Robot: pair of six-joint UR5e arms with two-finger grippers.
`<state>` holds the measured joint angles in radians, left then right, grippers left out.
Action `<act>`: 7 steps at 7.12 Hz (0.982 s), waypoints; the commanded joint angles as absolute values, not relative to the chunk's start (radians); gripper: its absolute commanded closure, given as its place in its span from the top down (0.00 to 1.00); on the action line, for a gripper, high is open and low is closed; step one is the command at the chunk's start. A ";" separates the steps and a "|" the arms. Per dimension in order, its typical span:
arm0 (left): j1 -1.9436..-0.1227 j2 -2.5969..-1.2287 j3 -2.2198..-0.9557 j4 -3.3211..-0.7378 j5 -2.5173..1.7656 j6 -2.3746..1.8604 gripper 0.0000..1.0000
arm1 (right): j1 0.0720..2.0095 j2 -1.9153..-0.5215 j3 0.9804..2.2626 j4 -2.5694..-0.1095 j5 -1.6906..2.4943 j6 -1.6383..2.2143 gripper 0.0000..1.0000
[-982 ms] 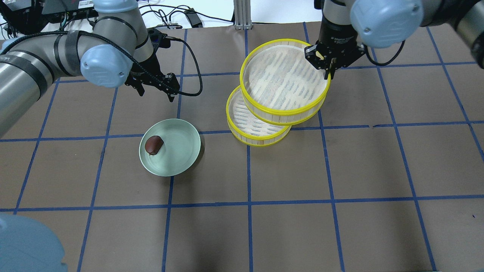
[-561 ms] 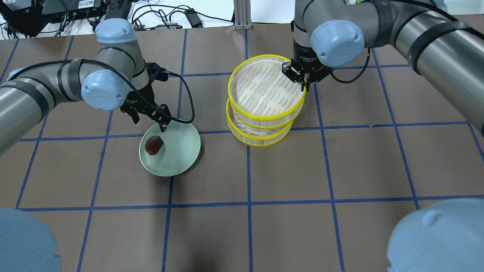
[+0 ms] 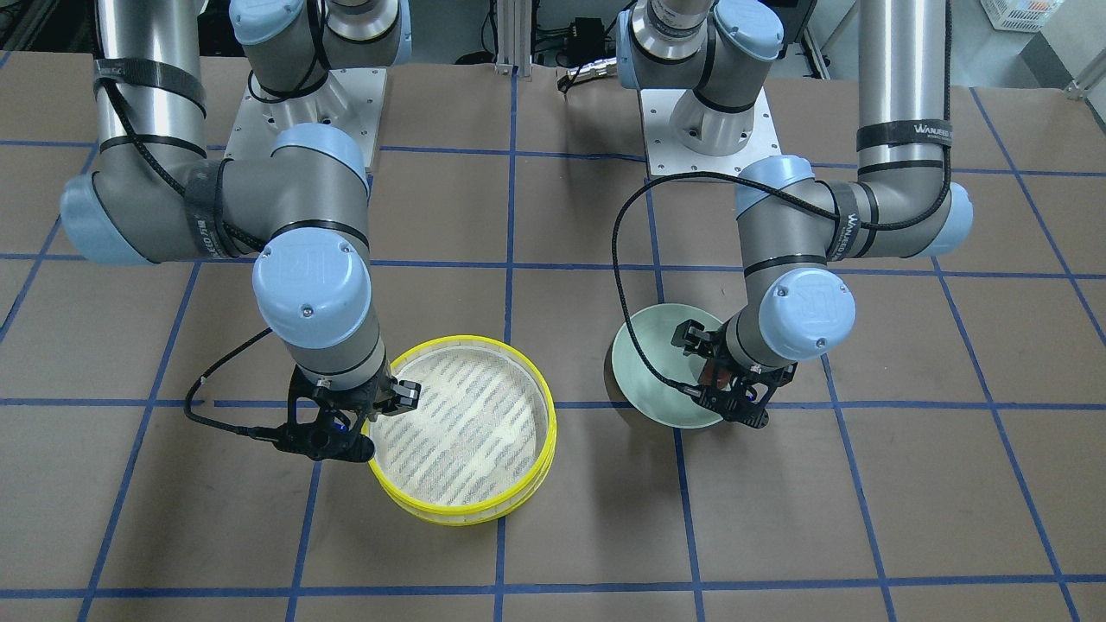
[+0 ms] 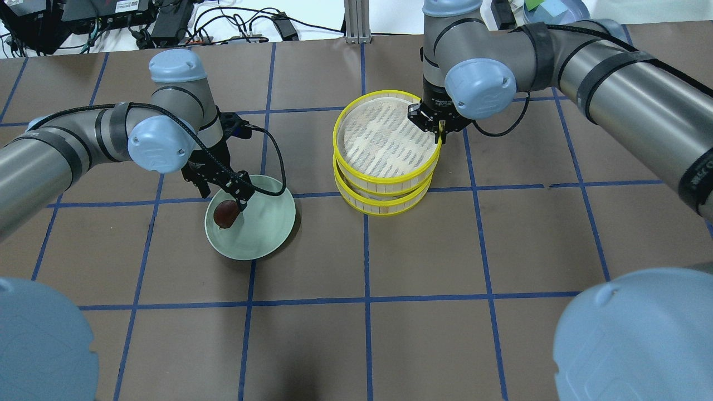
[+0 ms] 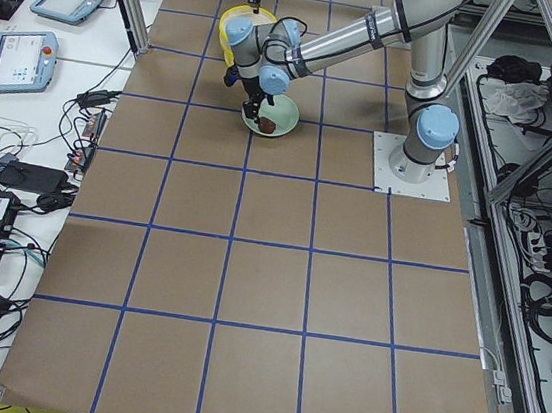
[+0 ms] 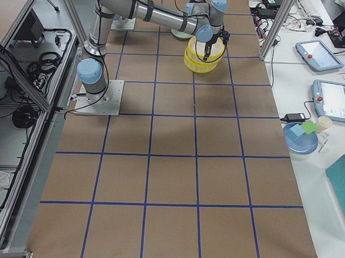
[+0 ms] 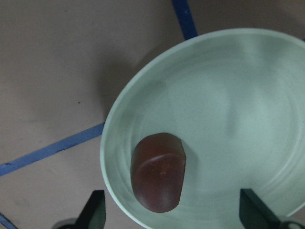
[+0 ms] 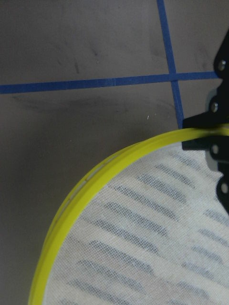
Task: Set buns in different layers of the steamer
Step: 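Grasp the brown bun on the plate with the left gripper and lift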
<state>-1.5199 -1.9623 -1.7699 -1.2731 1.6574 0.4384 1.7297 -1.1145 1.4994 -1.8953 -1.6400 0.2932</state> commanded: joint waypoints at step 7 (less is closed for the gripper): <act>-1.520 -2.002 -1.769 -1.264 1.658 0.449 0.00 | 1.733 -1.126 1.531 -1.885 -1.634 0.299 0.00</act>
<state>-1.5202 -2.0013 -1.7730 -1.2647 1.6578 0.4468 1.7324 -1.1247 1.5292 -1.8862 -1.6330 0.2995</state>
